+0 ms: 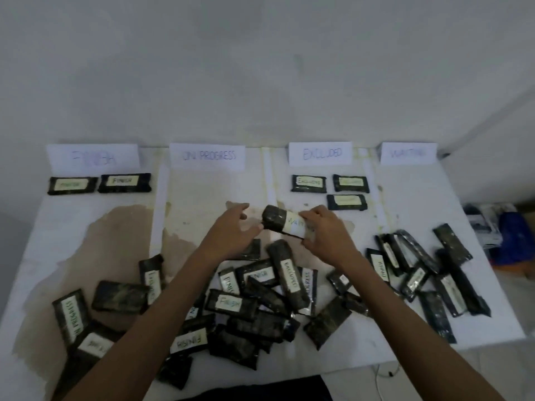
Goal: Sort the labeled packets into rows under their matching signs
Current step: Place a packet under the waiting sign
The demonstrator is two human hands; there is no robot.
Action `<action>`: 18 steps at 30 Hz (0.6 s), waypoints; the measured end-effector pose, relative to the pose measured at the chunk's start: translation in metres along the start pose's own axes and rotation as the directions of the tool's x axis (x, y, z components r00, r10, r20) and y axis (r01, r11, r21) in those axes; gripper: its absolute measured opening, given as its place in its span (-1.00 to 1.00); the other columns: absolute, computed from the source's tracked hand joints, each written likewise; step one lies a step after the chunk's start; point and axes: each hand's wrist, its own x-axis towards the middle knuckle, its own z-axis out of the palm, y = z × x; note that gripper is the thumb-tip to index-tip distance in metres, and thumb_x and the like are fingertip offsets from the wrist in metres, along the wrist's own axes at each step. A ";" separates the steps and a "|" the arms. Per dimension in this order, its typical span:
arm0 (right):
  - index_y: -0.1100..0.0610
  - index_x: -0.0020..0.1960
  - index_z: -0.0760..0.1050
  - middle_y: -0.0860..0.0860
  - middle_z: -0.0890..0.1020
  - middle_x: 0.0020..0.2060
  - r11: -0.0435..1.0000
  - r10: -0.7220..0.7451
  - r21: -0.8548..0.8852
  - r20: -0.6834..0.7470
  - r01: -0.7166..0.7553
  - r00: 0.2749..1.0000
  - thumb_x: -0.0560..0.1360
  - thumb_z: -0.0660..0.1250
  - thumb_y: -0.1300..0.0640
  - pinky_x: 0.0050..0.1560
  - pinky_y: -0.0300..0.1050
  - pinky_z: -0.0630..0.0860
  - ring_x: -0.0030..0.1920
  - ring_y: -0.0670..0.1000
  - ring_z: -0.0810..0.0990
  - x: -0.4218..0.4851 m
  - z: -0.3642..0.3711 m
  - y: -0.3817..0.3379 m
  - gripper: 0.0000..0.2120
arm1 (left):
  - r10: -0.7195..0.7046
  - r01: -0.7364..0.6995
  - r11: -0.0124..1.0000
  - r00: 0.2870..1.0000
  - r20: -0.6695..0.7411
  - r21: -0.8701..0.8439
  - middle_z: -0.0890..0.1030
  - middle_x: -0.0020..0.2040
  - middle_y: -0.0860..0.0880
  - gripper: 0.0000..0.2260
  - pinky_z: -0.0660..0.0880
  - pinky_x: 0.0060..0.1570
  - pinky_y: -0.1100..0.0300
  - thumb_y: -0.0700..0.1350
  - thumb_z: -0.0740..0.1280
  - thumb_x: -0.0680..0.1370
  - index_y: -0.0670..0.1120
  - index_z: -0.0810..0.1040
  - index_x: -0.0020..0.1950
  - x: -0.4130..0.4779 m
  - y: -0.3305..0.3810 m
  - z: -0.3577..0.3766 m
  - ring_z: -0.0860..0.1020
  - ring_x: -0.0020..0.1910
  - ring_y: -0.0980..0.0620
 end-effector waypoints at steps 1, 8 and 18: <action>0.13 0.28 0.45 0.15 0.50 0.10 1.000 0.016 -0.015 0.006 -0.016 1.000 0.30 0.49 0.16 0.02 0.07 0.49 0.07 0.19 0.49 -0.002 -0.009 0.022 -0.43 | 0.028 -0.029 0.999 1.000 0.011 0.031 0.46 0.23 -0.02 -0.51 0.40 0.19 0.08 0.06 0.33 0.49 0.02 0.30 0.38 0.007 0.013 0.013 0.42 0.20 0.02; 0.15 0.28 0.45 0.17 0.49 0.06 0.995 0.085 -0.049 0.018 -0.084 0.996 0.30 0.44 0.27 -0.05 0.13 0.49 -0.01 0.22 0.49 -0.009 -0.057 0.168 -0.45 | 0.265 -0.261 0.927 0.964 0.021 0.271 0.43 0.29 -0.09 -0.54 0.32 0.22 0.06 -0.04 0.30 0.51 -0.05 0.32 0.39 0.067 0.091 0.120 0.34 0.29 -0.08; 0.21 0.28 0.44 0.19 0.49 0.12 0.988 0.134 -0.079 0.046 -0.130 0.990 0.34 0.41 0.29 -0.06 0.12 0.48 0.02 0.24 0.50 0.016 -0.083 0.340 -0.49 | 0.356 -0.373 0.851 0.927 0.117 0.370 0.42 0.34 -0.14 -0.54 0.32 0.31 -0.03 -0.14 0.30 0.48 -0.12 0.36 0.37 0.149 0.165 0.269 0.33 0.34 -0.13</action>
